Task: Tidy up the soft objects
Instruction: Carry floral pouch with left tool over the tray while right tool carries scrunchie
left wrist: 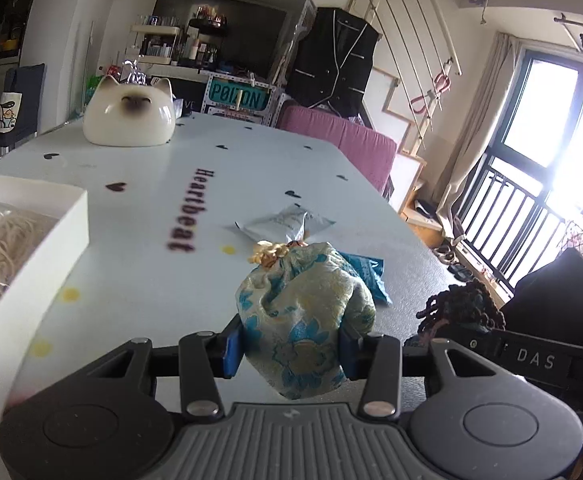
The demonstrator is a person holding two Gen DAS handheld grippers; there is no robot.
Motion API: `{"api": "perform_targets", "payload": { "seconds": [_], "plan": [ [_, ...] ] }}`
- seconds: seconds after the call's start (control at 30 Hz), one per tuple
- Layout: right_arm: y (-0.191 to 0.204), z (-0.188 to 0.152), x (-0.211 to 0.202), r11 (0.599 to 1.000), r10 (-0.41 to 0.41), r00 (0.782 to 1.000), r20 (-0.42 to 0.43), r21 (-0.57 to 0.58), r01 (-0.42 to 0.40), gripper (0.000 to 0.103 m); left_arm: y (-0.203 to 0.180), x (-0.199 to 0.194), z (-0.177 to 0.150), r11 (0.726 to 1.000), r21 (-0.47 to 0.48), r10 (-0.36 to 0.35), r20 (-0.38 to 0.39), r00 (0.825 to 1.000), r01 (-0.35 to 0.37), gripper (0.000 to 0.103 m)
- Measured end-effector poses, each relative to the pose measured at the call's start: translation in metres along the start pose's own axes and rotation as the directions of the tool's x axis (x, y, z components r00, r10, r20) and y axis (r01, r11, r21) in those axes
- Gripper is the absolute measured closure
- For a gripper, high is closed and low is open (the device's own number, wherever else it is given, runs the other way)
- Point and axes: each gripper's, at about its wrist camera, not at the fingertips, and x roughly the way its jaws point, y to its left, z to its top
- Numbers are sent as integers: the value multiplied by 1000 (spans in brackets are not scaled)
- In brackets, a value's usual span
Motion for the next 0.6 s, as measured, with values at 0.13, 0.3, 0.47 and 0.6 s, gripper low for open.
{"api": "perform_targets", "payload": {
  "seconds": [0.13,0.3,0.47,0.6],
  "plan": [
    [13,-1,-18,999,33,999,28,-11,-32,59,5,-25,6,1000,-14,-12,18,1000,12,56],
    [40,-2,-33,995,87,995,40,-47,-85,59,18,-54,15,998,-52,-30,34,999,32,56],
    [68,-2,-44,988,139,989,43,-77,-135,59,37,-84,21,998,-60,-7,56,998,10,56],
    [91,-5,-51,981,170,985,38,-100,-166,59,59,-104,27,998,-51,22,58,998,-19,56]
  ]
}}
